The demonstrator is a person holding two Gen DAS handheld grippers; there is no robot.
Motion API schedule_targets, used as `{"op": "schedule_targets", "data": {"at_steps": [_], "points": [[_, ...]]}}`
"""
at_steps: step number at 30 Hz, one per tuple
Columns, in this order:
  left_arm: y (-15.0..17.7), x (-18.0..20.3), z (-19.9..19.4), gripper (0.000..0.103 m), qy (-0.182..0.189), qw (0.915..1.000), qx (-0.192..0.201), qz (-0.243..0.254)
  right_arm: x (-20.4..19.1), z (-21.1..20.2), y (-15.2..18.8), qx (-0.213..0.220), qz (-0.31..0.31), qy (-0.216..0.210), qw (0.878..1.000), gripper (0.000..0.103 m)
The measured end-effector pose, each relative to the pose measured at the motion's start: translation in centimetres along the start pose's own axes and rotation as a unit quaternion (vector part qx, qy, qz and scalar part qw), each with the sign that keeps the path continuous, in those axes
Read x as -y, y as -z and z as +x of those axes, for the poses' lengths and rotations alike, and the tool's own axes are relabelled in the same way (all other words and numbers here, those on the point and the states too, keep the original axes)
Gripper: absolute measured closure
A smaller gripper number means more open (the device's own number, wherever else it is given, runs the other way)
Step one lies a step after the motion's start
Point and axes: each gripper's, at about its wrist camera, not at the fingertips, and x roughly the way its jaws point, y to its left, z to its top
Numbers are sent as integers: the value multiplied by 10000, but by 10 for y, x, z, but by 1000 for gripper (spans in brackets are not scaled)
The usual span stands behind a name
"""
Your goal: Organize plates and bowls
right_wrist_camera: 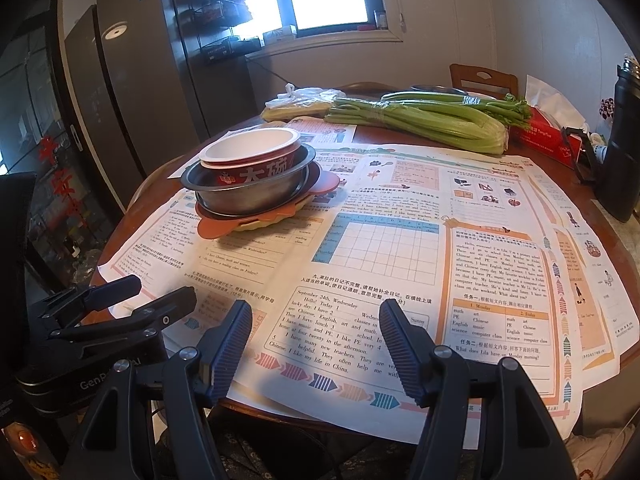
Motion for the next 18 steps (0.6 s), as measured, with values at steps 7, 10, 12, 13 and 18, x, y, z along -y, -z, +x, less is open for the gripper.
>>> {"op": "schedule_targets", "data": {"at_steps": [7,10,12,13,18], "points": [[0,1,1,31,-13,10000,-5,20,1,1,0,-1,4,-22,10000,37],[1,1,1,31,8,10000,-9,48,2,1,0,-6,14,-33,10000,37],[0,0,0,31,-10,10000,13,77,3,1,0,22,36,-13,10000,37],[-1,-1,0,31,-7,10000,17,65,4,-1,-1,48,47,-19,10000,37],[-11,-23,-11,31,-27,9998,122,-185,27,-8,-9,97,96,155,9998,37]]}}
